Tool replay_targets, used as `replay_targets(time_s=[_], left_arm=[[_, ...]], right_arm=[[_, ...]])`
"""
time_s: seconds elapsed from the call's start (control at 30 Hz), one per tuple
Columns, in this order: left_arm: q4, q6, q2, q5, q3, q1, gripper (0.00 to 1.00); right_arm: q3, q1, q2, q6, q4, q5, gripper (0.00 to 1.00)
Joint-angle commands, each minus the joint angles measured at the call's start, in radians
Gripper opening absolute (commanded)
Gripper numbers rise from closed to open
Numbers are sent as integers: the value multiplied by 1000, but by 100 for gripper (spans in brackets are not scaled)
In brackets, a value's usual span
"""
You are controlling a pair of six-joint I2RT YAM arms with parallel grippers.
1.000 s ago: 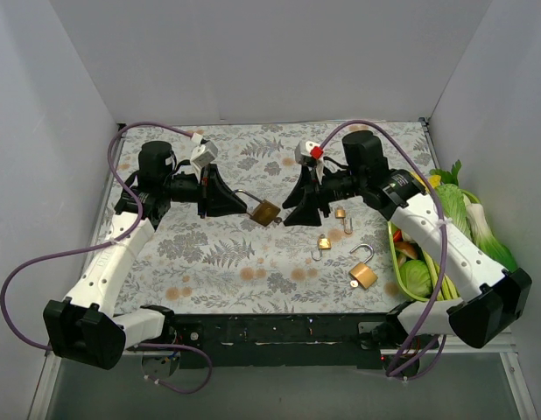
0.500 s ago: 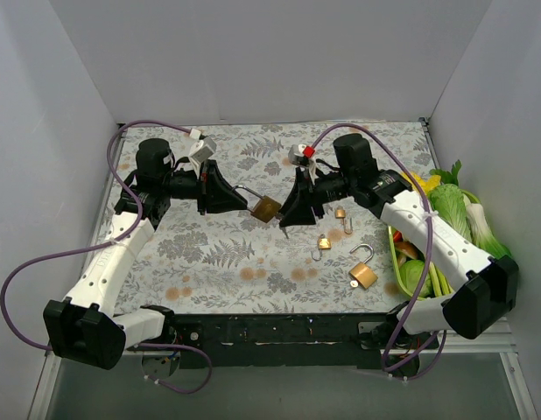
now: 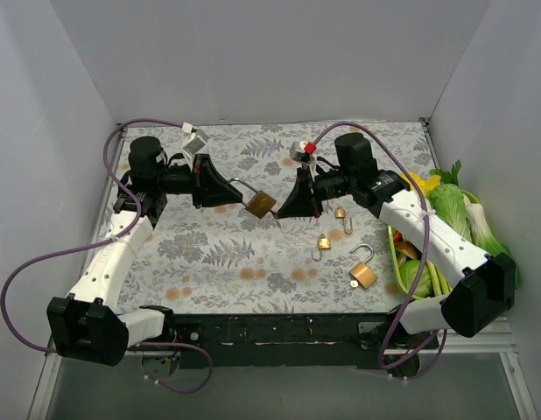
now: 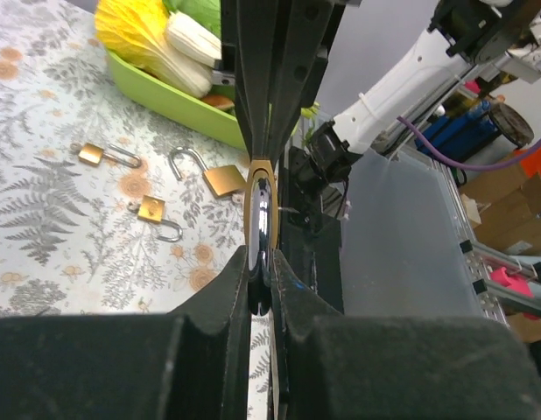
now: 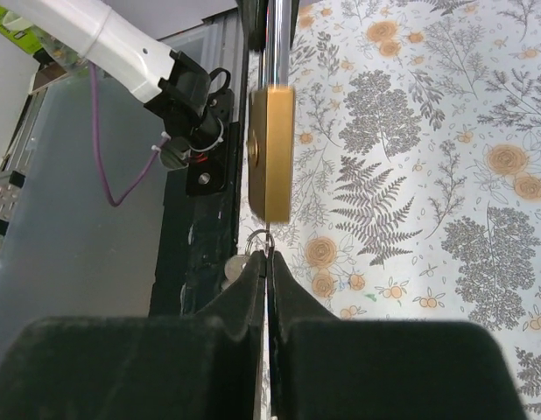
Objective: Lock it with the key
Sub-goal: Lock the lock, then place the key at the center of the board.
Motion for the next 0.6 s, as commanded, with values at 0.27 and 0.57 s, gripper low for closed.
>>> replay_targets(time_s=[0.27, 0.57], left_arm=[[347, -185, 167, -27, 142, 277, 0], [21, 21, 122, -199, 119, 289, 0]], right_arm=[[-72, -111, 110, 78, 52, -51, 1], [92, -171, 431, 240, 212, 298, 1]])
